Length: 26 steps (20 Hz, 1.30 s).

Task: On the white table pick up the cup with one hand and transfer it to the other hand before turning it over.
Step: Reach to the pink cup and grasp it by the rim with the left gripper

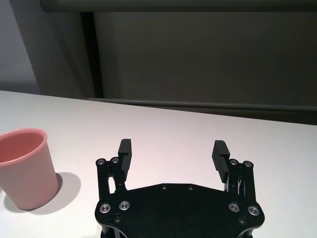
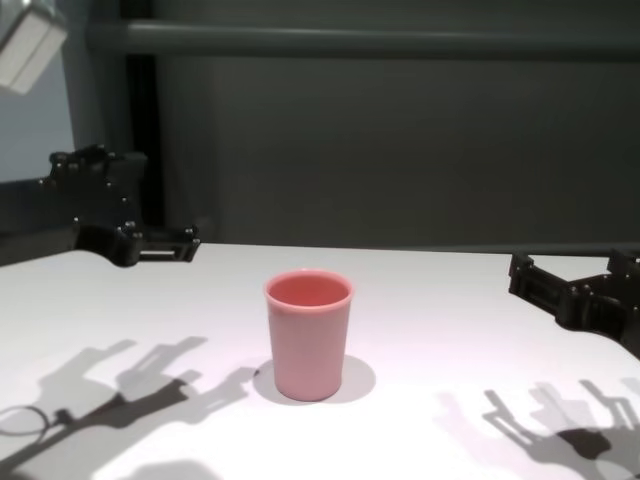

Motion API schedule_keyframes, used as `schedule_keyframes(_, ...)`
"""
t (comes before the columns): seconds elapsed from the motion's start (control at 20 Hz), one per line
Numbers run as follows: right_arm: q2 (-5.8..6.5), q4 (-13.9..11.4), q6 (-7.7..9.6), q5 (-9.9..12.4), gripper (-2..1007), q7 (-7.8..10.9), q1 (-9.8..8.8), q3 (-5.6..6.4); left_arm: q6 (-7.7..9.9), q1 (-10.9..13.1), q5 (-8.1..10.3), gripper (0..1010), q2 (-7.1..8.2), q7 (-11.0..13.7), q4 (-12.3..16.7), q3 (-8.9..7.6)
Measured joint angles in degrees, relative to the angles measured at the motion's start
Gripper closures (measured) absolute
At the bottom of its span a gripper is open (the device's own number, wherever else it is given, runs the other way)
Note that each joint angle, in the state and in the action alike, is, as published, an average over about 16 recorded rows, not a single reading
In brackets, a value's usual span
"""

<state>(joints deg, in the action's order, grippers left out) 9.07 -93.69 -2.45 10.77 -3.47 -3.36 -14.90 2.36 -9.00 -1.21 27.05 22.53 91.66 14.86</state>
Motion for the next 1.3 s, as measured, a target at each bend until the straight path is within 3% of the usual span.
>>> schedule_keyframes(0.4, 0.00, 0.00, 0.00, 0.00, 3, 0.00, 0.00, 0.00, 0.06, -6.93, -6.40, 9, 7.51, 9.51, 2.45, 6.74)
schedule_keyframes(0.7, 0.00, 0.00, 0.00, 0.00, 3, 0.00, 0.00, 0.00, -0.06, -13.42, -11.08, 9, 11.29, 17.32, 3.11, 13.24)
schedule_keyframes(1.0, 0.00, 0.00, 0.00, 0.00, 3, 0.00, 0.00, 0.00, -0.77, -19.86, -15.27, 9, 12.09, 23.83, 2.00, 19.62)
schedule_keyframes(1.3, 0.00, 0.00, 0.00, 0.00, 3, 0.00, 0.00, 0.00, -1.74, -25.24, -18.35, 9, 10.66, 28.60, -0.55, 24.88)
